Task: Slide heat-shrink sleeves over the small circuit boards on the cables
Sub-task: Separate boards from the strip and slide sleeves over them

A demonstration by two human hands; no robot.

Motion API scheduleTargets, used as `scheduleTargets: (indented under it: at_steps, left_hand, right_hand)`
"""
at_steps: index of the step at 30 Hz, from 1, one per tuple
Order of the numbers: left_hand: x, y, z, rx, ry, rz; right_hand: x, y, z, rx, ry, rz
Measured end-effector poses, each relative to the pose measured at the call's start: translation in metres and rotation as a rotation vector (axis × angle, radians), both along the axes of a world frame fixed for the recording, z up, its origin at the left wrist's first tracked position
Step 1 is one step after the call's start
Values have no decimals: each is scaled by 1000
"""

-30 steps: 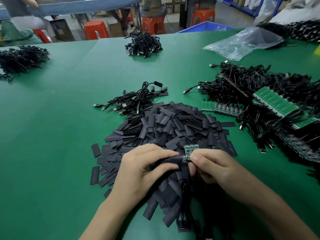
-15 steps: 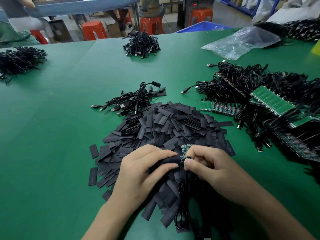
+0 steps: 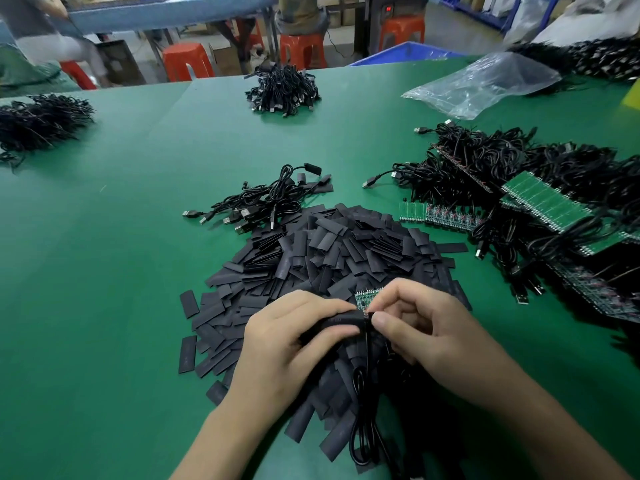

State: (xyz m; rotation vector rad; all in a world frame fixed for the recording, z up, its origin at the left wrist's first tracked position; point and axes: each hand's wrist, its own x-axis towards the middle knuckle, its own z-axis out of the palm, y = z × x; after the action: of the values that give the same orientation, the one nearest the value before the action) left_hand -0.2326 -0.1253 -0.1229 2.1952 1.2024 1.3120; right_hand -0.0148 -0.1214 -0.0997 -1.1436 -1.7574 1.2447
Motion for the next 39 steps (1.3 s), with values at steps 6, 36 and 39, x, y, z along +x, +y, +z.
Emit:
scheduleTargets:
  at_steps: [6,36,39]
  left_hand:
    - [0,0,-2,32,26,-10]
    - [10,-4,-1,-135,-380,235]
    - [14,-5,-4,-202,-463,238]
  right_hand:
    - [-1,0,0,-11,-20,-16]
    - [-8,-1,-3,-112,167,-69]
    - [-10,-2,-4,-111,183,-80]
